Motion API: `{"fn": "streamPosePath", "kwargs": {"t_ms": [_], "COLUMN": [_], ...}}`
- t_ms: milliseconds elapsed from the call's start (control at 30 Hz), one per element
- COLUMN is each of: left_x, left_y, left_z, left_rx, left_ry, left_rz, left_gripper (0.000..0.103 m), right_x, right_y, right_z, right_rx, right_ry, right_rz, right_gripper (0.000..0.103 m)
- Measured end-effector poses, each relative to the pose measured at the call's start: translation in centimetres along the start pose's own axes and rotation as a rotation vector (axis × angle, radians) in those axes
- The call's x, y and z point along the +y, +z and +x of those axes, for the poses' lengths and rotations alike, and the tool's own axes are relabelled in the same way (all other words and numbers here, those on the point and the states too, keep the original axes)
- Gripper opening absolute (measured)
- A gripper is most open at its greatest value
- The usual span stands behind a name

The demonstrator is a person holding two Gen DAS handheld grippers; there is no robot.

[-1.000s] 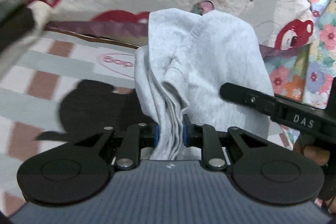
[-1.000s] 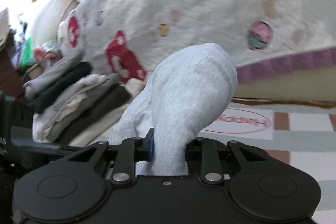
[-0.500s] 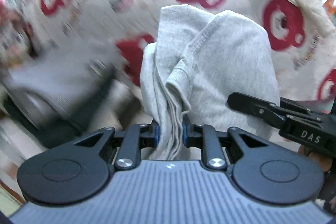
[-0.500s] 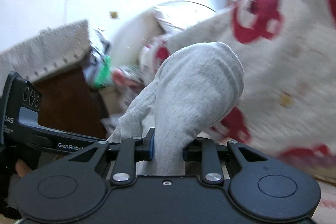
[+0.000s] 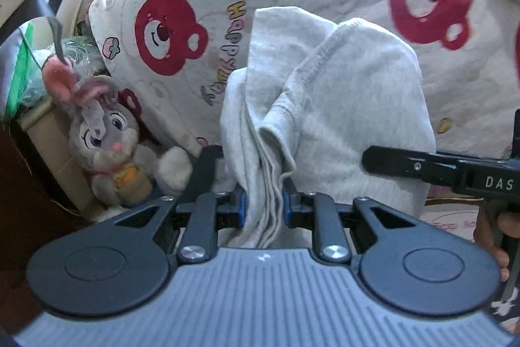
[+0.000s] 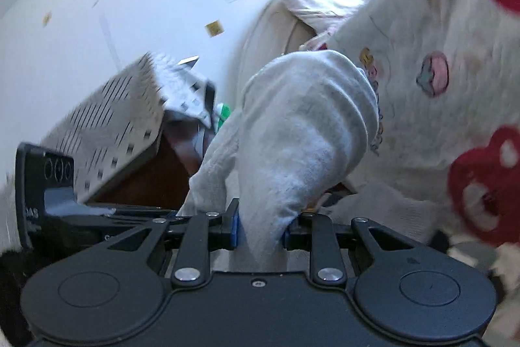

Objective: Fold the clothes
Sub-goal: 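Lift the folded shirt with both grippers and carry it to the clothes stack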

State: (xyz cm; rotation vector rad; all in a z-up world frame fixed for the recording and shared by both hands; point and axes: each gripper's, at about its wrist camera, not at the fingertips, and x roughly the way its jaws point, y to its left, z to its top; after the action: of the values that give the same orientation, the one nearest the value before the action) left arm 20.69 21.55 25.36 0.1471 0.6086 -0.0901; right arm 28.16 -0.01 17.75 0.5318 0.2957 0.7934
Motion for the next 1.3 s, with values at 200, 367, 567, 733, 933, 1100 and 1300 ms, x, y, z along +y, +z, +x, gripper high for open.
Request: {"fn": "streamPosePath", "kwargs": {"t_ms": [200,367,567,733,933,1100,1300], "left_x": [1.2,3.0,4.3,4.8,3.4,3.9,3.6], "left_y": [-1.2,-3.6,-4.4,-4.2,-4.2,-5.8,-7.2], "left_z": [9.3,11.9,10.9,7.5,8.1,10.3,9.3], "left_rx": [0.093,0.044,-0.013,-0.184,-0.092,0.003,-0.042], "left_ry": [0.085,0.09,0.042,0.078,0.014,0.176,0.18], "left_rz": [0.087,-0.045,-0.114,-0.094,-0.018,-0.158,-0.199], "left_gripper": [0.031,0.038,0.038,0.035,0.038,0.049,0.061], "right_x": [-8.3,-8.6,-7.2,-7.4,-7.3,-5.1,-5.1], "right_y": [-3.8,-8.2,-8.4,-9.3,-10.6,-8.4,-5.4], "right_z": [5.1,5.0,6.8,7.5,7.3,6.8,2.8], "right_rx": [0.02,0.085,0.136,0.067,0.094,0.197,0.136], "right_ry": [0.054,0.086,0.071,0.021,0.028,-0.031,-0.051], "right_rz": [0.335,0.286,0.241,0.652,0.767,0.455,0.206], "right_gripper": [0.038,0.049,0.066,0.04,0.035,0.041,0.052]}}
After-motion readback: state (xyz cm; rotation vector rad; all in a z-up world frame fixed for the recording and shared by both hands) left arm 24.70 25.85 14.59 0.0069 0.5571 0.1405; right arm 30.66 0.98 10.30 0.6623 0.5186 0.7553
